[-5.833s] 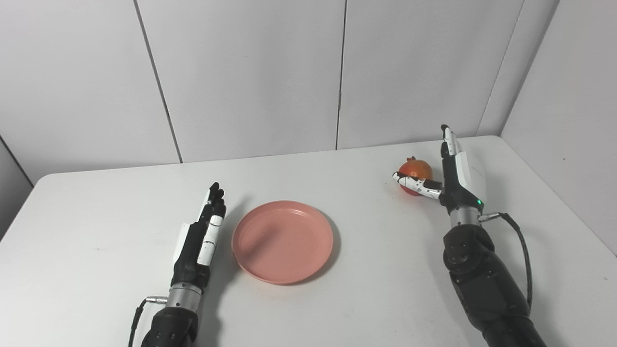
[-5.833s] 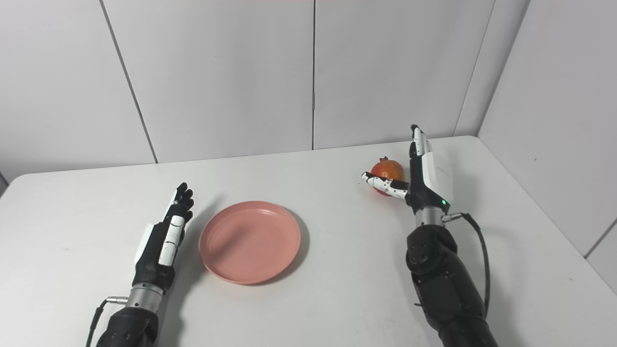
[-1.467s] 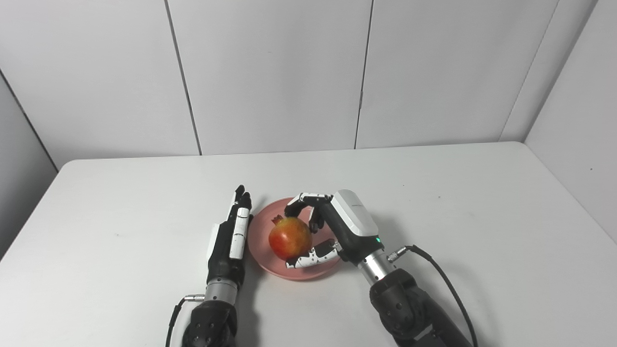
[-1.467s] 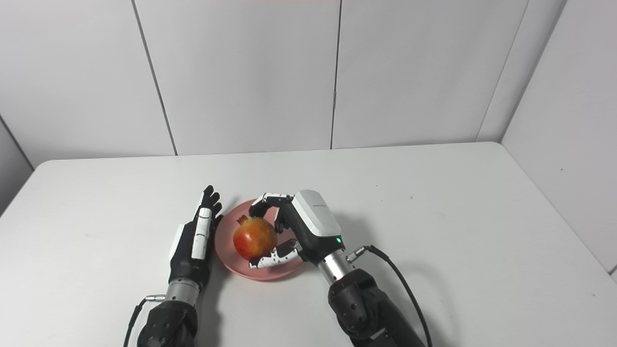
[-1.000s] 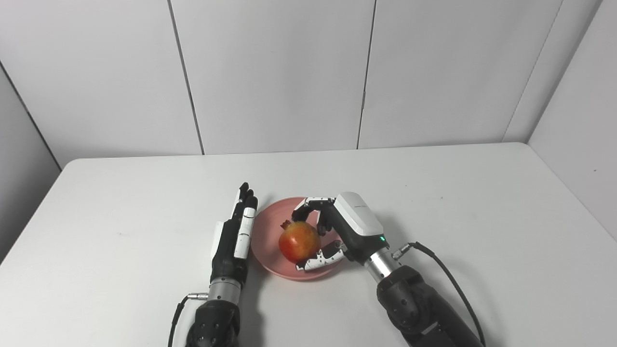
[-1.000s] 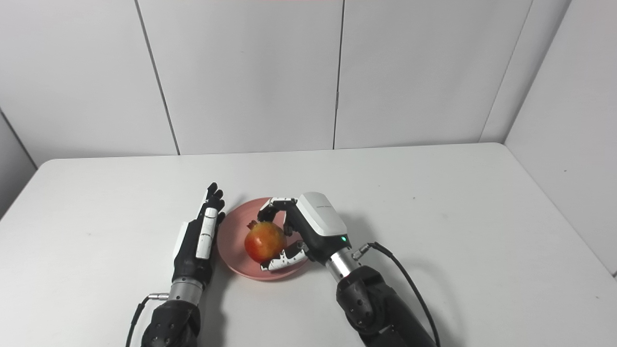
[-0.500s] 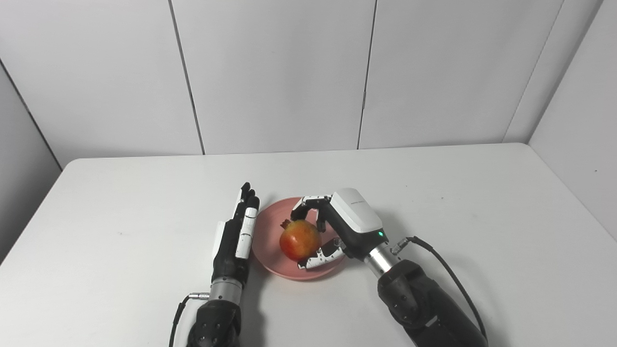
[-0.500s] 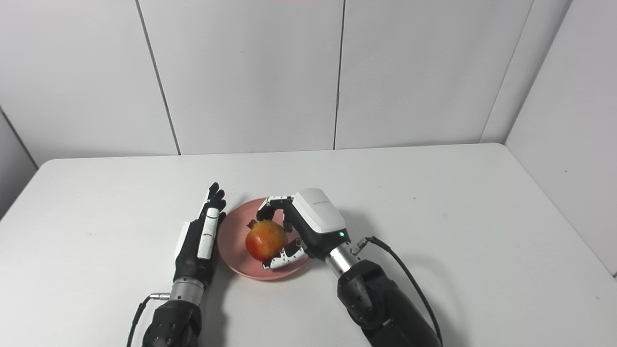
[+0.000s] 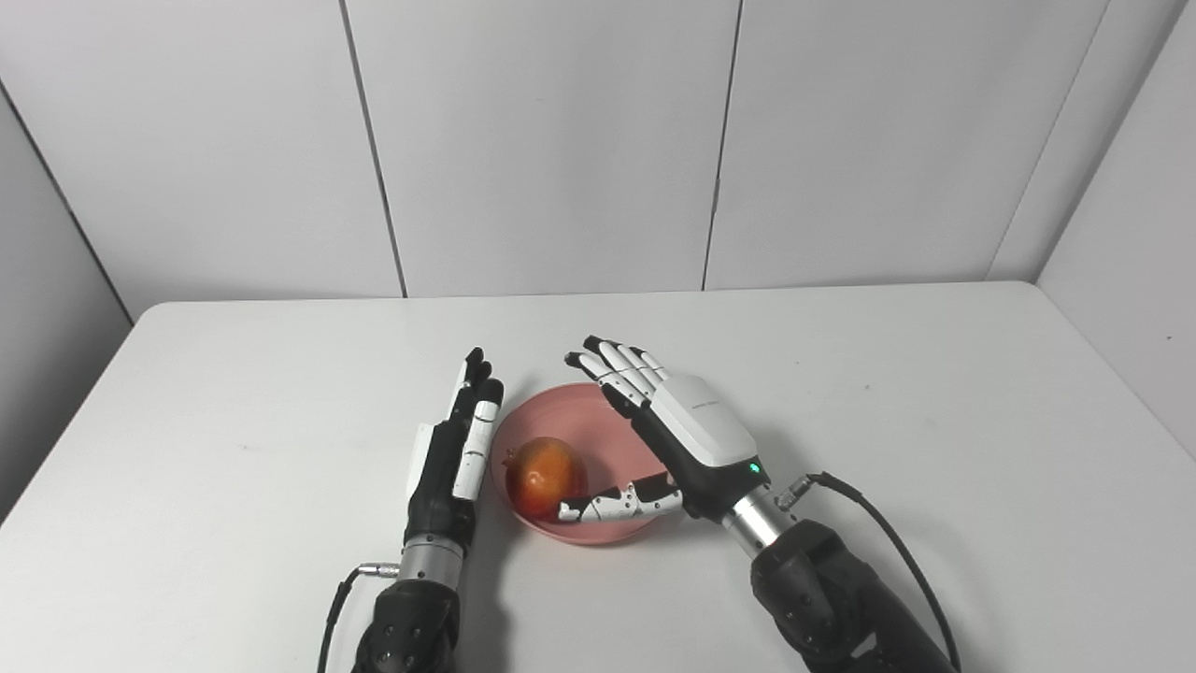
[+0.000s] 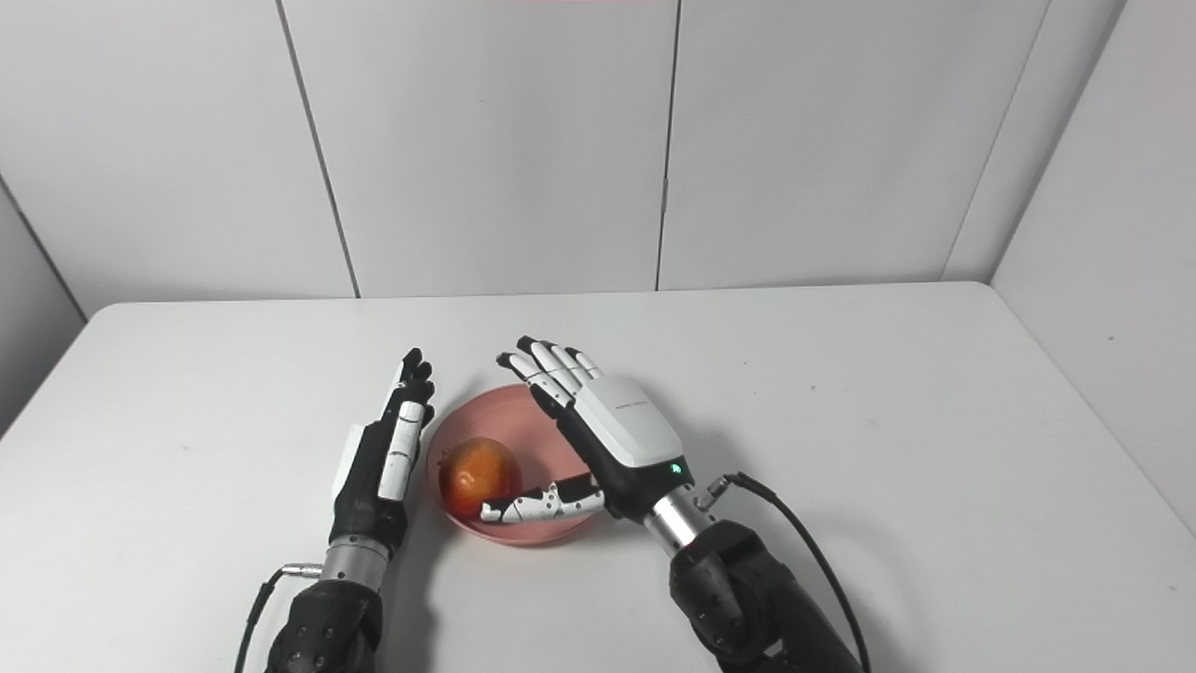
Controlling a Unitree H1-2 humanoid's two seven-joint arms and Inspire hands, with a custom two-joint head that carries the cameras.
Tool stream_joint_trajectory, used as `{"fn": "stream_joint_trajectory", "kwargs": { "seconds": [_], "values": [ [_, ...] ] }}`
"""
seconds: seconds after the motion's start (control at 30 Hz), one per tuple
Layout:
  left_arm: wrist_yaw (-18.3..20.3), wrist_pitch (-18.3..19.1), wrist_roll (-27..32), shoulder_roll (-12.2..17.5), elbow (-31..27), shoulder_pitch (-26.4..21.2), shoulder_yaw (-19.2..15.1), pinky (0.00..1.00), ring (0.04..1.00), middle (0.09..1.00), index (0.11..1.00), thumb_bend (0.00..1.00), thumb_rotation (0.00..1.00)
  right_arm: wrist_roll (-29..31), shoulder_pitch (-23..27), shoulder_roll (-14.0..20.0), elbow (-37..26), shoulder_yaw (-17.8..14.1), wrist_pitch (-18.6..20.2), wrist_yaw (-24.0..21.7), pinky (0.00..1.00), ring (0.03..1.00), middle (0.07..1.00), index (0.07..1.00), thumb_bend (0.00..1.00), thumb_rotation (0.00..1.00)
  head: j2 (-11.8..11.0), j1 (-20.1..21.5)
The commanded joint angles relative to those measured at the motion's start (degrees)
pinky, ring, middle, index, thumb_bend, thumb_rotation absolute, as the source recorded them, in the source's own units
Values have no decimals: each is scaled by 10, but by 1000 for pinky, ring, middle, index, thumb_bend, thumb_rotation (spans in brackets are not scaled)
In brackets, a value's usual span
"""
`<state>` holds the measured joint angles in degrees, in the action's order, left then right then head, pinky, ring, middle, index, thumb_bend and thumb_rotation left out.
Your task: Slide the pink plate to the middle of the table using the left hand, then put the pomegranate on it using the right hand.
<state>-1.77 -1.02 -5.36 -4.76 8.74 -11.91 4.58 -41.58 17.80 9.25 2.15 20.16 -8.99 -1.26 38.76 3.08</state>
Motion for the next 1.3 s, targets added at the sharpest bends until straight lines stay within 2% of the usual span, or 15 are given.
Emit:
{"fn": "stream_joint_trajectory", "kwargs": {
  "seconds": [0.0, 0.13, 0.3, 0.4, 0.5, 0.6, 0.77, 1.0, 1.17, 1.27],
  "values": [
    [3, -9, 7, 0, -25, -14, -2, 994, 1000, 1000, 1000, 738, 1000, 5, 9, -3, -32, -13, -8, 21, 997, 1000, 1000, 998, 768, 812, -1, 0],
    [13, -5, 22, 3, -26, -15, -5, 1000, 1000, 1000, 1000, 745, 1000, 33, -9, -6, -32, -30, -30, 40, 1000, 1000, 1000, 1000, 765, 860, 1, -5],
    [30, -4, 43, 11, -26, -17, -7, 1000, 1000, 1000, 1000, 781, 1000, 96, -30, -13, -40, -57, -29, 35, 1000, 1000, 1000, 1000, 786, 956, 4, 1],
    [37, -3, 57, 14, -27, -18, -11, 1000, 1000, 1000, 1000, 782, 1000, 152, -38, -24, -37, -77, -28, 30, 1000, 1000, 1000, 1000, 787, 966, 8, 8],
    [43, 2, 71, 15, -29, -20, -16, 1000, 1000, 1000, 1000, 784, 1000, 199, -45, -37, -38, -97, -15, 24, 1000, 1000, 1000, 1000, 738, 941, 10, 12],
    [50, 4, 79, 19, -31, -21, -18, 1000, 1000, 1000, 1000, 776, 1000, 237, -47, -48, -30, -114, -3, 20, 1000, 1000, 1000, 1000, 679, 963, 11, 15],
    [54, 4, 75, 25, -29, -23, -20, 1000, 1000, 1000, 1000, 772, 1000, 239, -50, -63, -26, -131, 32, 28, 1000, 1000, 1000, 1000, 680, 1000, 14, 17],
    [58, 5, 78, 29, -29, -24, -21, 1000, 1000, 1000, 1000, 776, 1000, 301, -46, -89, -8, -159, 27, 28, 1000, 1000, 1000, 1000, 652, 1000, 19, 22],
    [56, 4, 77, 30, -29, -25, -23, 1000, 1000, 1000, 1000, 727, 1000, 331, -43, -106, 0, -171, 29, 30, 1000, 1000, 1000, 1000, 611, 1000, 22, 23],
    [57, 5, 81, 30, -29, -26, -25, 1000, 1000, 1000, 1000, 720, 1000, 381, -46, -118, -12, -180, 71, 10, 1000, 1000, 1000, 1000, 630, 1000, 23, 26]
  ]
}}
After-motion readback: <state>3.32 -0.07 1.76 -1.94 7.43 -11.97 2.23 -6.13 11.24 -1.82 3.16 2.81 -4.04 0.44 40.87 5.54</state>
